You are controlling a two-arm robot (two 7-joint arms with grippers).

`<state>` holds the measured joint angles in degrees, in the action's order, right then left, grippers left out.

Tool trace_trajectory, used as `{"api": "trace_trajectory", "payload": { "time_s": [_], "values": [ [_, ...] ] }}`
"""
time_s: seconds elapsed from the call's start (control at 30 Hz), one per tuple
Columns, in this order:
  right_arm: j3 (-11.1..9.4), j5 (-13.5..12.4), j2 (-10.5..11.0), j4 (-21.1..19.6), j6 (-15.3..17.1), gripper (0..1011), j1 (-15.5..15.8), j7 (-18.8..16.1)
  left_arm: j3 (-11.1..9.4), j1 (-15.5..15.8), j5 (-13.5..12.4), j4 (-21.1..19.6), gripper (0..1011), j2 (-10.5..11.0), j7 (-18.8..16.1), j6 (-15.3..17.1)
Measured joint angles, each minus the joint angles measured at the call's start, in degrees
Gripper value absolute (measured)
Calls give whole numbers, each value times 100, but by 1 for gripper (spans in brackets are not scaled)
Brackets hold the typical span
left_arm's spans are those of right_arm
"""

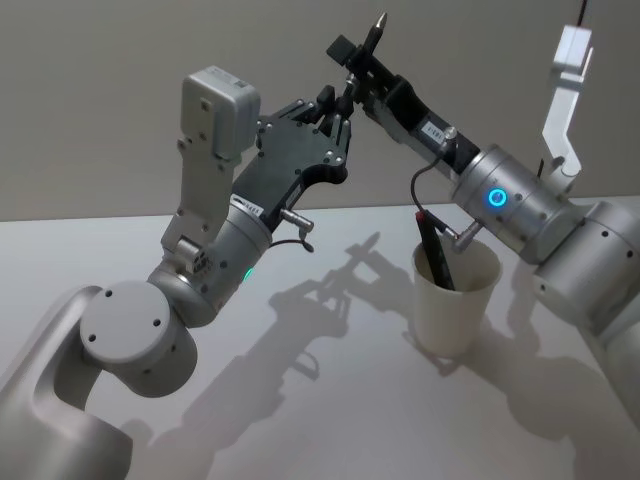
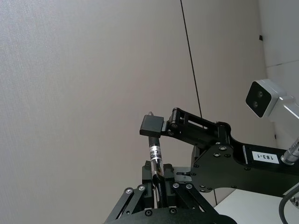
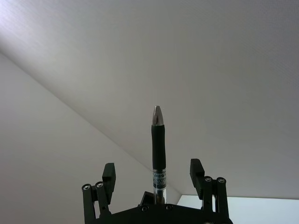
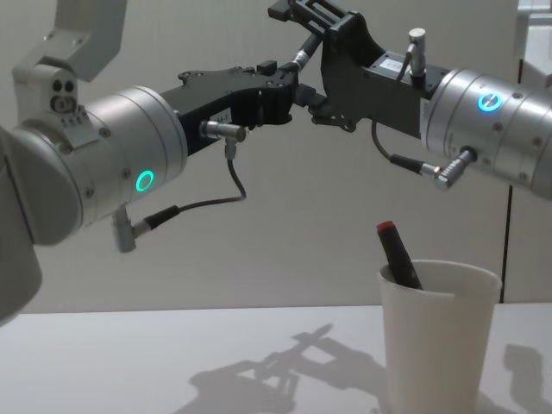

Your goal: Place the pen into the pen holder.

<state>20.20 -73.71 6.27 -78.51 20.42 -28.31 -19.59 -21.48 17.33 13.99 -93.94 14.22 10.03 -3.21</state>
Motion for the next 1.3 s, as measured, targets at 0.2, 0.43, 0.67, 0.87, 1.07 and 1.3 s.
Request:
{"api": "trace_trajectory", "payload": {
  "time_s": [0.2,0.43,0.67,0.87,1.07,1.3],
  "values": [
    [10,-53,1,36,-10,1001,-28,1,0,0,0,0,151,0,0,0],
    [17,-96,3,57,-21,979,-45,8,0,0,0,0,151,0,0,0],
    [21,-120,5,70,-28,798,-54,14,0,0,0,0,151,0,0,0],
    [24,-133,5,77,-32,629,-58,16,0,0,0,0,151,0,0,0],
    [25,-138,5,81,-35,422,-61,19,0,0,0,0,151,0,0,0],
    [24,-141,5,85,-36,218,-64,20,0,0,0,0,151,0,0,0]
  ]
}}
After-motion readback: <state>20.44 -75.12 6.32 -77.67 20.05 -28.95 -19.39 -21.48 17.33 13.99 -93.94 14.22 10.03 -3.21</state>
